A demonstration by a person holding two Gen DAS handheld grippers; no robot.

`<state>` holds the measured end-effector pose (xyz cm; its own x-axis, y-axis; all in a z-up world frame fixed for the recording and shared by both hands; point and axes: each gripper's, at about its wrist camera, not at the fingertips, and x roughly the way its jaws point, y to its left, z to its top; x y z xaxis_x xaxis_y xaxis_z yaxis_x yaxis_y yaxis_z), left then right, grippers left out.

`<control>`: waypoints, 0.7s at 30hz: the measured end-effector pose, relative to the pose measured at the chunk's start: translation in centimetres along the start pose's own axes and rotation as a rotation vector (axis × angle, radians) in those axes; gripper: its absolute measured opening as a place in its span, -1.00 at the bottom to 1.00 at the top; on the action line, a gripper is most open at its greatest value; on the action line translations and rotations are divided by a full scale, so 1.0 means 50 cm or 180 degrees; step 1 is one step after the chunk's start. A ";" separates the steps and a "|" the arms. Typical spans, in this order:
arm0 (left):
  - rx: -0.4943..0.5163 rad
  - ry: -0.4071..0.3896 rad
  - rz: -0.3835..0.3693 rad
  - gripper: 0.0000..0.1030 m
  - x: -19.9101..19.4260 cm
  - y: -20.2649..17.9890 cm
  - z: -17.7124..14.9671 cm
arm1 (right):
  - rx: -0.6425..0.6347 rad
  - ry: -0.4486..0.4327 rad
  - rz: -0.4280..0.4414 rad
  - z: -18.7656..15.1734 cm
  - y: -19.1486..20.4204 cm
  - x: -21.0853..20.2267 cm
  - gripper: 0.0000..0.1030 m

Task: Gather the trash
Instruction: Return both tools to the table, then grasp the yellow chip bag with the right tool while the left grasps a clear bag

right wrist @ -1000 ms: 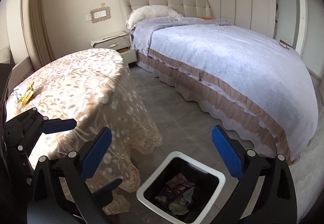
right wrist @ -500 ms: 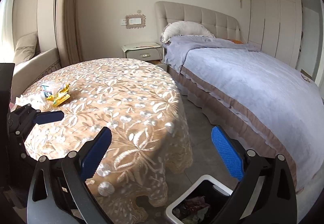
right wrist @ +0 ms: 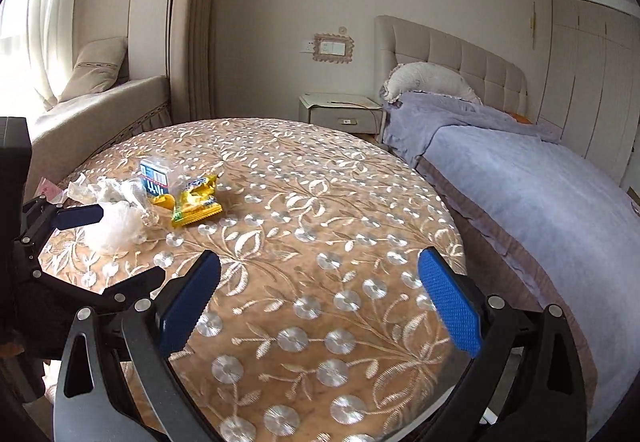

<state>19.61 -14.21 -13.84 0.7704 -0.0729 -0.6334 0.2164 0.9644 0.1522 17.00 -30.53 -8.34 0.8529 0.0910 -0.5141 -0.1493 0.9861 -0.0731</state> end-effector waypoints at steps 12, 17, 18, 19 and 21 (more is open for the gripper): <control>-0.0545 0.0338 -0.0019 0.91 0.088 0.160 -0.012 | -0.0201 0.0090 0.0202 0.057 0.090 0.086 0.91; -0.0662 0.0487 -0.0151 0.56 0.128 0.193 -0.016 | -0.0247 0.0175 0.0268 0.066 0.113 0.129 0.91; -0.0618 0.0504 -0.0114 0.41 0.133 0.193 -0.017 | -0.0255 0.0193 0.0280 0.068 0.116 0.137 0.91; -0.0580 0.0508 -0.0073 0.32 0.136 0.194 -0.017 | -0.0265 0.0209 0.0294 0.069 0.120 0.145 0.91; -0.0604 0.0495 -0.0063 -0.03 0.136 0.206 -0.018 | -0.0289 0.0246 0.0333 0.073 0.129 0.161 0.91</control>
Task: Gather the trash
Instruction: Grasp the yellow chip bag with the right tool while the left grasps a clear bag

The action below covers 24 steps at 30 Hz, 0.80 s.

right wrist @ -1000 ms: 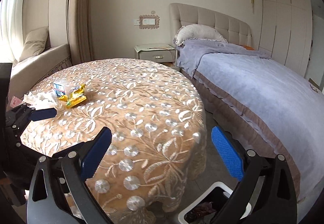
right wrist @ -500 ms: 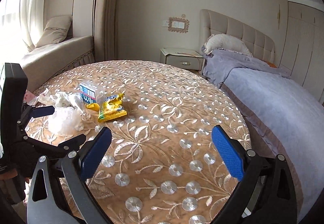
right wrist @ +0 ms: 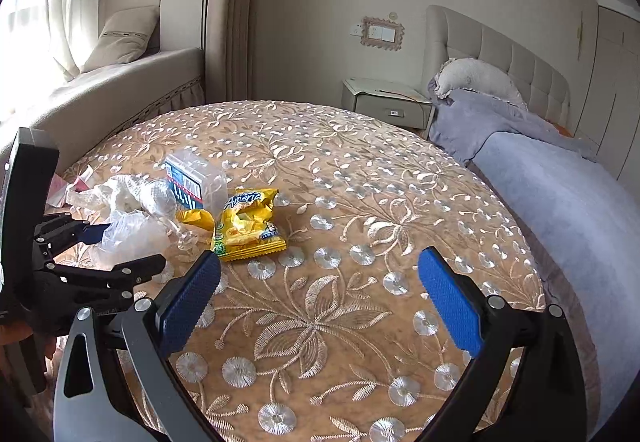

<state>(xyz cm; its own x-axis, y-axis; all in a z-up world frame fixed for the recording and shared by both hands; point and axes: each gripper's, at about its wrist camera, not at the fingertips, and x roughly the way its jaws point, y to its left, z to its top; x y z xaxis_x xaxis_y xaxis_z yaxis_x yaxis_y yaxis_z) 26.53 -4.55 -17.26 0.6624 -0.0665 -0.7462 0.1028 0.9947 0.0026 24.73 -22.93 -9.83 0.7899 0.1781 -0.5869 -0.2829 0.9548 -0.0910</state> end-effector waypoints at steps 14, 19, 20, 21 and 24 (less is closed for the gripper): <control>-0.0123 -0.0331 -0.0151 -0.24 -0.108 0.045 0.011 | -0.0265 0.0605 0.0297 0.030 0.076 0.167 0.91; -0.0152 -0.0394 -0.0196 -0.24 -0.129 0.052 0.012 | -0.0319 0.0796 0.0389 0.020 0.089 0.203 0.30; -0.0157 -0.0400 -0.0201 -0.24 -0.132 0.052 0.009 | -0.0293 0.0827 0.0428 0.016 0.088 0.207 0.28; -0.0157 -0.0406 -0.0204 -0.24 -0.133 0.052 0.009 | -0.0266 0.0821 0.0450 0.015 0.086 0.207 0.26; -0.0156 -0.0411 -0.0222 -0.24 -0.136 0.048 0.005 | -0.0220 0.0741 0.0453 0.019 0.077 0.191 -0.45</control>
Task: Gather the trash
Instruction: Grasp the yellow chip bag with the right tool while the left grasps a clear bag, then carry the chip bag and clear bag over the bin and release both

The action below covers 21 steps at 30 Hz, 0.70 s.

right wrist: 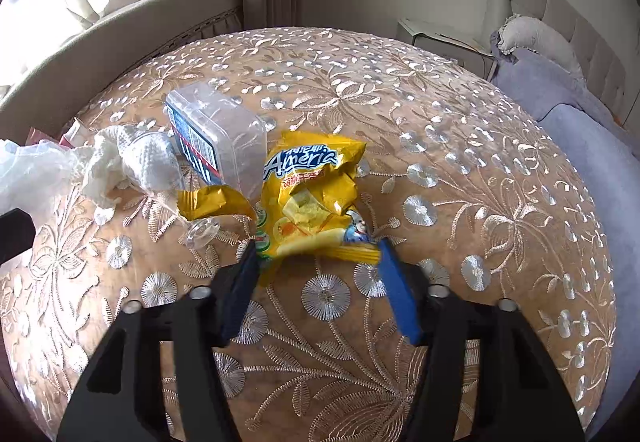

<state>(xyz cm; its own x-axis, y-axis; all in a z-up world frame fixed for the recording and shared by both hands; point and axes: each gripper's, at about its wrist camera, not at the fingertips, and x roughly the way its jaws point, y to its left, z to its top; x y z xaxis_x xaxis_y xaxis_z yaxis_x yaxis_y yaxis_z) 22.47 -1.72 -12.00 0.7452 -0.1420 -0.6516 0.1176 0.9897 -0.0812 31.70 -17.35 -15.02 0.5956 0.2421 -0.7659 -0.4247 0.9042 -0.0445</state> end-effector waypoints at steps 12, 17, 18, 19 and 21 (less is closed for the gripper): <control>0.0083 -0.0105 -0.0077 -0.24 -0.044 -0.042 -0.006 | 0.0119 -0.0328 0.0058 -0.031 -0.022 -0.121 -0.93; 0.0195 -0.0170 -0.0129 -0.24 -0.070 -0.082 -0.008 | 0.0165 -0.0568 0.0003 -0.056 -0.039 -0.206 -0.93; 0.0218 -0.0181 -0.0151 -0.24 -0.074 -0.091 -0.008 | 0.0175 -0.0623 -0.0021 -0.064 -0.043 -0.226 -0.93; 0.0248 -0.0199 -0.0178 -0.24 -0.080 -0.103 -0.009 | 0.0186 -0.0674 -0.0044 -0.072 -0.047 -0.245 -0.93; 0.0315 -0.0224 -0.0235 -0.24 -0.089 -0.127 -0.009 | 0.0200 -0.0769 -0.0106 -0.092 -0.053 -0.285 -0.93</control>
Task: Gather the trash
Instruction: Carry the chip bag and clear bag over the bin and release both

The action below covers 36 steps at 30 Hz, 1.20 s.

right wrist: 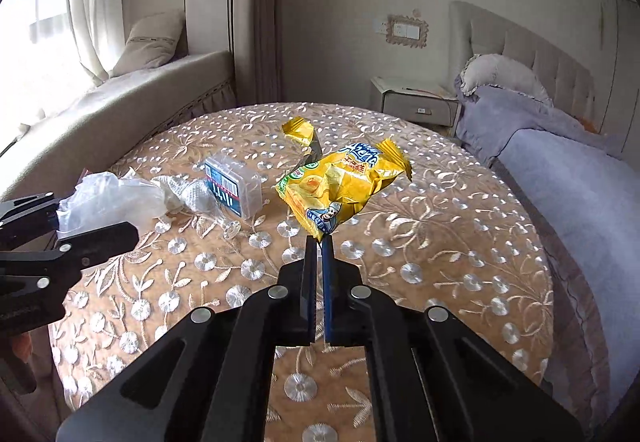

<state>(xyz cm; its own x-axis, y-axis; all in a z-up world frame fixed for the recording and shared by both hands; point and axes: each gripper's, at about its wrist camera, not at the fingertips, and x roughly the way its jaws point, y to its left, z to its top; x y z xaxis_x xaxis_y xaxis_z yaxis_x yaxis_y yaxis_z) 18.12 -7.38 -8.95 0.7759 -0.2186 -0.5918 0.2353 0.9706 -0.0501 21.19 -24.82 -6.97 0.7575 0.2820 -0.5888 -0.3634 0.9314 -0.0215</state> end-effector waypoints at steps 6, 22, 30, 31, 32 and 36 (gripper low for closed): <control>0.0255 -0.0037 -0.0171 -0.24 -0.012 -0.091 -0.002 | 0.0098 -0.0226 -0.0221 -0.037 -0.042 -0.114 -0.93; 0.0863 0.0019 -0.0714 -0.24 -0.002 -0.352 -0.043 | 0.0552 -0.0368 -0.0905 -0.190 -0.186 -0.311 -0.93; 0.1146 0.0157 -0.1102 -0.24 0.035 -0.489 -0.071 | 0.0836 -0.0224 -0.1196 -0.282 -0.247 -0.357 -0.93; 0.1181 0.0186 -0.1139 -0.24 0.042 -0.506 -0.077 | 0.0874 -0.0202 -0.1214 -0.294 -0.253 -0.360 -0.93; 0.1228 0.0220 -0.1179 -0.24 0.050 -0.524 -0.085 | 0.0902 -0.0179 -0.1233 -0.304 -0.257 -0.360 -0.93; 0.1394 0.0362 -0.1269 -0.24 0.093 -0.583 -0.119 | 0.1030 -0.0064 -0.1266 -0.342 -0.280 -0.350 -0.93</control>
<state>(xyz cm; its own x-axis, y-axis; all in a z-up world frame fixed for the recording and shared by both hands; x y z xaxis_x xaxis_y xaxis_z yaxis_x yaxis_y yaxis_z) 11.35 -36.10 -15.03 0.5165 -0.5216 -0.6791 0.7331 0.6791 0.0359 3.78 -46.73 -10.18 0.8145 -0.1074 -0.5701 0.1393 0.9902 0.0125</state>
